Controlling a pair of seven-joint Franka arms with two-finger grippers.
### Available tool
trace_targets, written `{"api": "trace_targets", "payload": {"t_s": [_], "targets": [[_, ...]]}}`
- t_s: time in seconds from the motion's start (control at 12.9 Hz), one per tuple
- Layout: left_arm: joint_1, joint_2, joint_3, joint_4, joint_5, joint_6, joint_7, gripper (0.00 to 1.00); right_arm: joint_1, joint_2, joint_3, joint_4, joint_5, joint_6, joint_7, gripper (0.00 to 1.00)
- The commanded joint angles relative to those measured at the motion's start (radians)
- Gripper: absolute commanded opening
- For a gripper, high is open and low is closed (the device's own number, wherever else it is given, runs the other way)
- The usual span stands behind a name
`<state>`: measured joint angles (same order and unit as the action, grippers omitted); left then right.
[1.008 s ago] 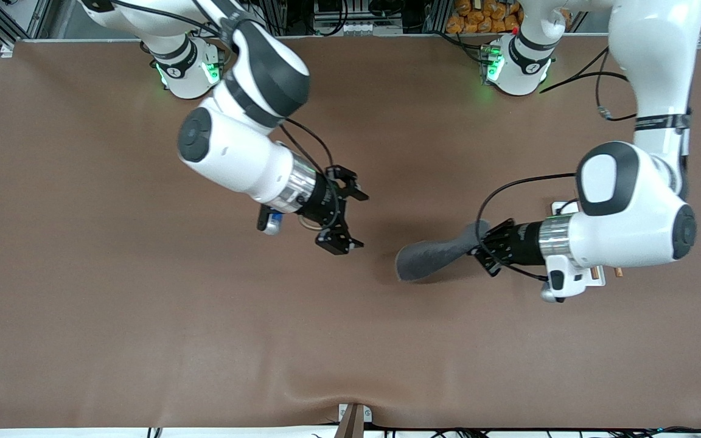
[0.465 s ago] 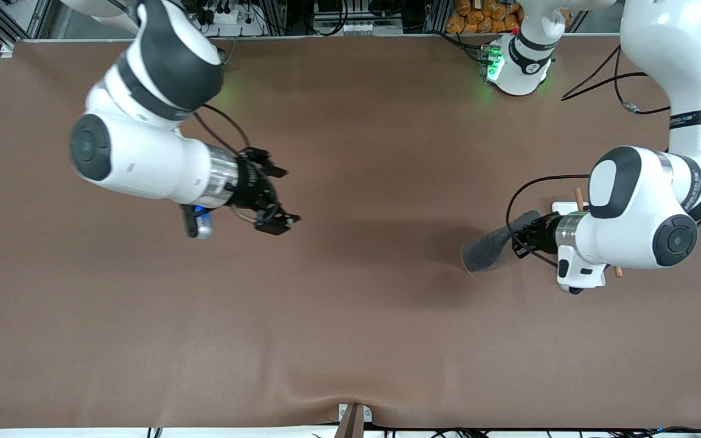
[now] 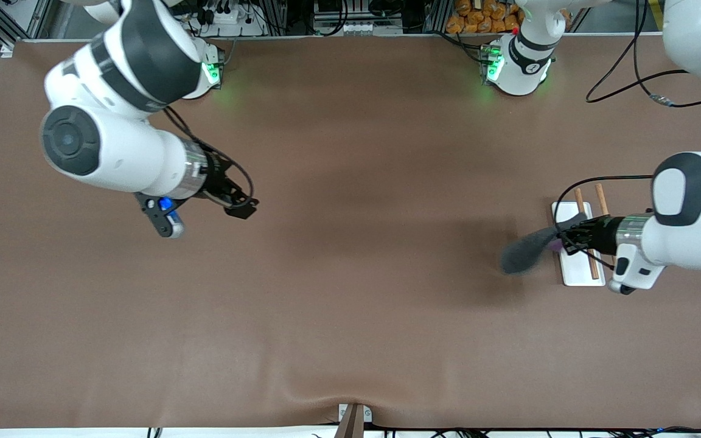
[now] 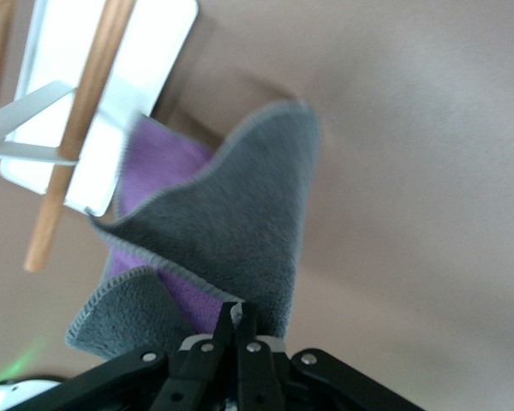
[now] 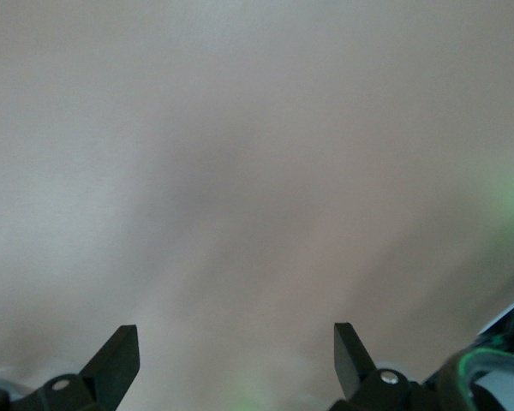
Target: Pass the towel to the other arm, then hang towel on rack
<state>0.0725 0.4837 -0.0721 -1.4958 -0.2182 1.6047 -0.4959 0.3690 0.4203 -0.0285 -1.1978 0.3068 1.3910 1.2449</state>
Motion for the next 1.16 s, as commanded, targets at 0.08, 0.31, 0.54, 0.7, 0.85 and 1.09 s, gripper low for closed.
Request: {"api": "trace_targets", "payload": {"t_s": [0.08, 0.31, 0.54, 0.7, 0.85, 1.09], "targets": [[0.082, -0.054, -0.011, -0.029, -0.102, -0.116, -0.009, 0.0, -0.168, -0.049, 0.016, -0.023, -0.046, -0.121, -0.374, 1.0], [0.133, -0.053, -0.009, -0.027, -0.118, -0.16, 0.005, 0.0, -0.257, -0.067, 0.016, -0.022, -0.119, -0.176, -0.637, 1.0], [0.171, -0.039, -0.003, -0.014, -0.08, -0.158, 0.096, 0.0, -0.268, -0.09, 0.018, -0.022, -0.248, -0.19, -0.846, 1.0], [0.182, -0.036, -0.002, -0.001, -0.049, -0.158, 0.154, 0.0, -0.291, -0.124, 0.018, -0.069, -0.248, -0.17, -0.933, 1.0], [0.182, -0.03, -0.002, -0.001, 0.005, -0.152, 0.21, 0.0, -0.315, -0.211, 0.016, -0.211, -0.248, -0.075, -1.018, 1.0], [0.202, -0.008, 0.0, 0.017, 0.025, -0.137, 0.264, 0.0, -0.329, -0.366, 0.018, -0.461, -0.248, 0.122, -1.022, 1.0]]}}
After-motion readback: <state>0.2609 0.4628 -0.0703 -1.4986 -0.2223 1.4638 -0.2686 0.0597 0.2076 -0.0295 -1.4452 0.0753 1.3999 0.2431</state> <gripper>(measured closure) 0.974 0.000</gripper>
